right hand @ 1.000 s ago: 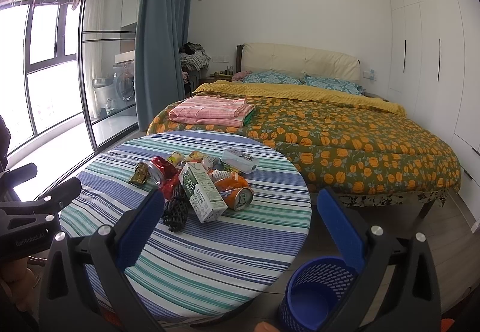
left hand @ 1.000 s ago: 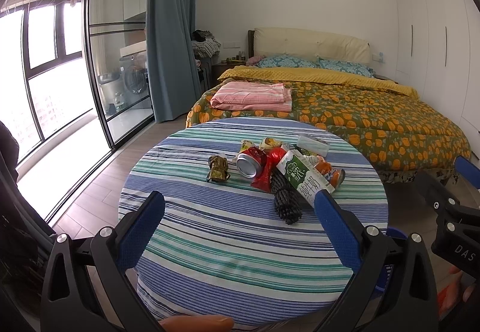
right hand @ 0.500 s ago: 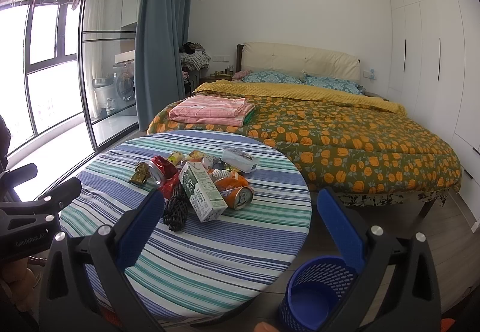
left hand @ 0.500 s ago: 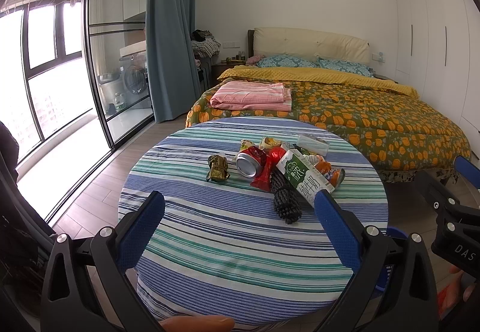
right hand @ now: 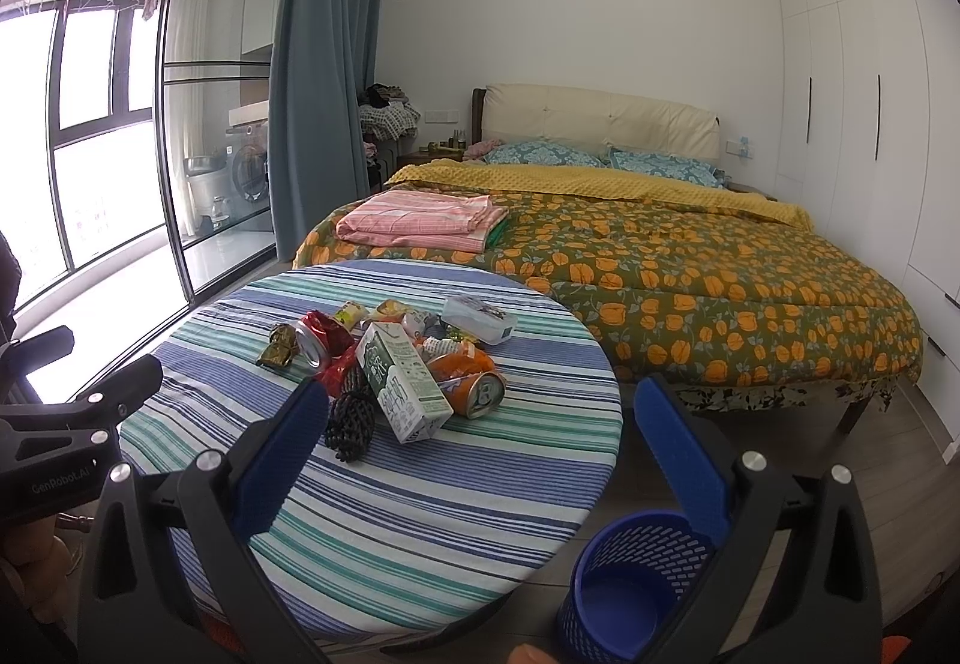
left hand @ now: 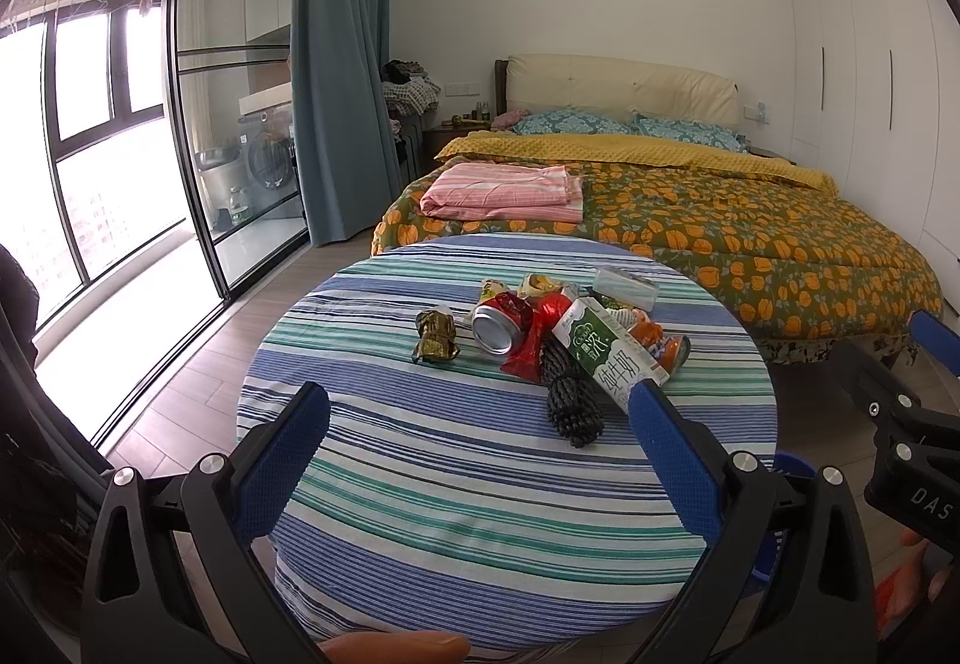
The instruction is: Collect trash
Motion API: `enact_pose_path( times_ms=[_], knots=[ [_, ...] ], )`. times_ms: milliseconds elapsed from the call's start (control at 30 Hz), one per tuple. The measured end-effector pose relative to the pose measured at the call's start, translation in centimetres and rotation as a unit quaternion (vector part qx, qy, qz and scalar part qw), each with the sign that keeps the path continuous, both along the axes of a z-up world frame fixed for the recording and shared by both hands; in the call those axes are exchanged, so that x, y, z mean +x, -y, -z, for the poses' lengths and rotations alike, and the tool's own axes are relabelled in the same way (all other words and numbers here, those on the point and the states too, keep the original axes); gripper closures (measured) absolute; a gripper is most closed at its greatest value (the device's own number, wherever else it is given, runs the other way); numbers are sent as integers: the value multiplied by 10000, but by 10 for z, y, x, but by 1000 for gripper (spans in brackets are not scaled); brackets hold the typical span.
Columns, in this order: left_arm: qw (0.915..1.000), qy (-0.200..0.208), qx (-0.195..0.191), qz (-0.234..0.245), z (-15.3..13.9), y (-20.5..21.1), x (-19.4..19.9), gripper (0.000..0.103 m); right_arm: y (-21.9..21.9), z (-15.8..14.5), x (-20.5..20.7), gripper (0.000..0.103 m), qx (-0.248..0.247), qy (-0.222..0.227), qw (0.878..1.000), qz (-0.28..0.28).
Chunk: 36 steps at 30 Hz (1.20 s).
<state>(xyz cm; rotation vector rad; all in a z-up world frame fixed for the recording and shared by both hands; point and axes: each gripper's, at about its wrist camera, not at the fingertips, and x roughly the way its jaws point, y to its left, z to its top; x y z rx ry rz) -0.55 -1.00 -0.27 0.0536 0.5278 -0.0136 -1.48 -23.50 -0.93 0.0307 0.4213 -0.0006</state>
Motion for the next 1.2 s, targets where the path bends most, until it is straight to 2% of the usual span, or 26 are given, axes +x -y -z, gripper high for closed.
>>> enact_pose_path(
  times_ms=[1200],
  knots=[
    [10000,-9,30,1,3,2,-1,4,2,1,0,5,-22,-24,10000,25]
  ],
)
